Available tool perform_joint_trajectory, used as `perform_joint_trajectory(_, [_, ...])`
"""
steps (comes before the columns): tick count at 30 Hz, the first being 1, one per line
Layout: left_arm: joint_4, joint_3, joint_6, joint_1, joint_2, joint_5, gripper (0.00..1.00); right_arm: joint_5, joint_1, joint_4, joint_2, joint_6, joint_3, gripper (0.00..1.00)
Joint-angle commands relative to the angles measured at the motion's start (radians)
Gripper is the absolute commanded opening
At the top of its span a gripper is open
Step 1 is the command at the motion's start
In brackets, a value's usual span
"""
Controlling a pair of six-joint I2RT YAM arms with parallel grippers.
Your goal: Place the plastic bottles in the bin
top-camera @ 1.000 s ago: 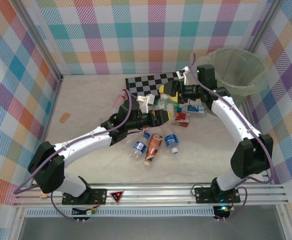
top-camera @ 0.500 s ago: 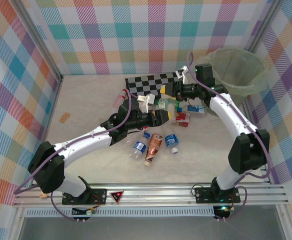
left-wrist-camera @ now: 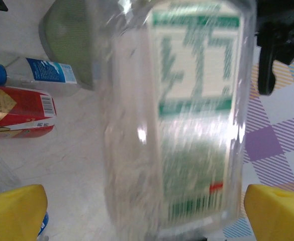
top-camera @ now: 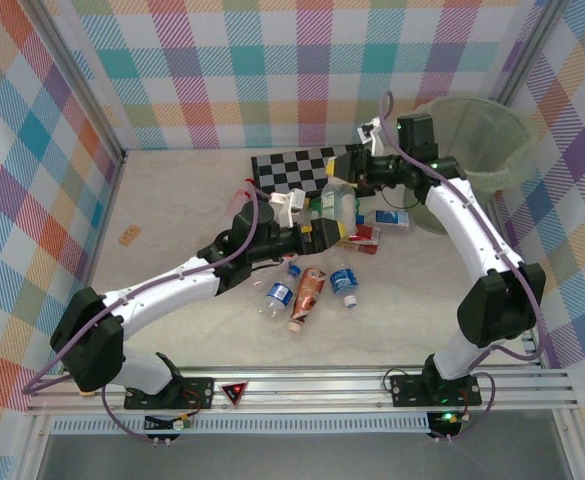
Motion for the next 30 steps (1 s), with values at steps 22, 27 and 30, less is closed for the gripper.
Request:
perform_joint_trajectory(22, [-0.173, -0.054, 0.052, 0.040, -0.172, -0.104, 1.00, 0.540, -0.462, 0.066, 0.056, -0.066, 0.393, 0.16])
perform_joint_trajectory(27, [-0.180, -0.066, 0.051, 0.042, -0.181, -0.122, 1.00, 0.640, -0.472, 0.127, 0.072, -0.105, 0.384, 0.16])
perform_joint_trajectory(30, [-0.176, -0.062, 0.046, 0.041, -0.171, -0.116, 1.00, 0.691, -0.471, 0.228, 0.054, -0.171, 0.302, 0.15])
